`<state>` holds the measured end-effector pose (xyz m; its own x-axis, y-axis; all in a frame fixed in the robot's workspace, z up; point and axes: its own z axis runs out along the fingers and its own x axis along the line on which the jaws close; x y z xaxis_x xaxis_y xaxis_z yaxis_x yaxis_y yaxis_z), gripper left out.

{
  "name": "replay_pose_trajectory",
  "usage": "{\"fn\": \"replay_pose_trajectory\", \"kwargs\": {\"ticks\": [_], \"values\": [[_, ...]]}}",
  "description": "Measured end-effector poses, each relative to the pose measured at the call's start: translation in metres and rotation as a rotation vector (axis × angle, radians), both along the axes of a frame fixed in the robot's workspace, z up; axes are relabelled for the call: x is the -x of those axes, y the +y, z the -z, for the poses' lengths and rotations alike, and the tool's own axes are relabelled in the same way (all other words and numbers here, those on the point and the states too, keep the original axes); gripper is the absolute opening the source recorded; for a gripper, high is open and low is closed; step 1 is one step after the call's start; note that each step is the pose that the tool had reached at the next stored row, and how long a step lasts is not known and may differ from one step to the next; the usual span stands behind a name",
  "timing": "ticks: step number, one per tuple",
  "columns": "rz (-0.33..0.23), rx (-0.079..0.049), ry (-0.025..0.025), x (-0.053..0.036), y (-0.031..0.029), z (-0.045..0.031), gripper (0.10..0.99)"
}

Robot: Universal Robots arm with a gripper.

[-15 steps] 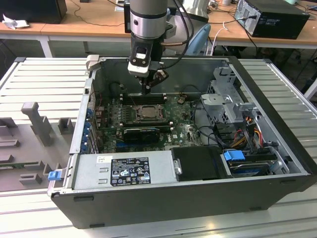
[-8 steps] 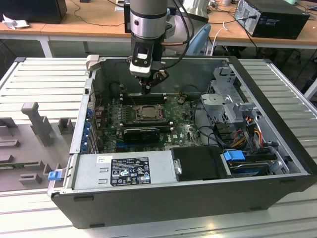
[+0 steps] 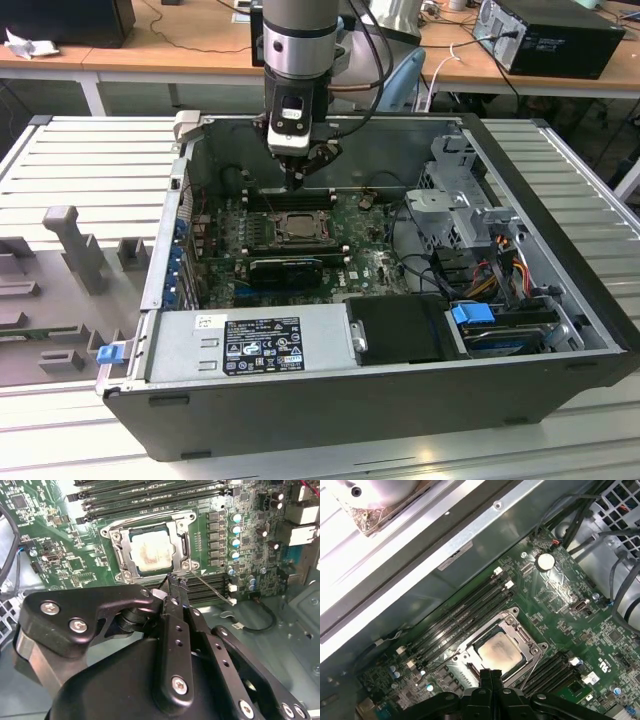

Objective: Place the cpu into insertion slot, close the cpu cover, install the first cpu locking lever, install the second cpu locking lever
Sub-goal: 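Install the first cpu locking lever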

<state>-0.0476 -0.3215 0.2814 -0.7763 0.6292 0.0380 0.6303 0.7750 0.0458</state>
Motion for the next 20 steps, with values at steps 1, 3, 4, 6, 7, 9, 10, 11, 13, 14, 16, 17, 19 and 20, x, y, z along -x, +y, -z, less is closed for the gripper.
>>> {"fn": "replay_pose_trajectory", "kwargs": {"ticks": [1,3,4,6,7,9,10,11,13,14,16,17,19,20], "values": [[-0.01,0.0,0.0,0.0,0.0,0.0,0.106],[-0.034,0.0,0.0,0.0,0.0,0.0,0.106],[-0.045,0.0,0.0,0.0,0.0,0.0,0.106],[-0.069,0.0,0.0,0.0,0.0,0.0,0.106],[-0.081,0.0,0.0,0.0,0.0,0.0,0.106],[-0.122,0.0,0.0,0.0,0.0,0.0,0.106],[-0.138,0.0,0.0,0.0,0.0,0.0,0.106],[-0.156,0.0,0.0,0.0,0.0,0.0,0.106],[-0.184,0.0,0.0,0.0,0.0,0.0,0.106],[-0.205,0.0,0.0,0.0,0.0,0.0,0.106],[-0.228,0.0,0.0,0.0,0.0,0.0,0.106],[-0.235,0.0,0.0,0.0,0.0,0.0,0.106],[-0.258,0.0,0.0,0.0,0.0,0.0,0.106],[-0.269,0.0,0.0,0.0,0.0,0.0,0.106]]}}
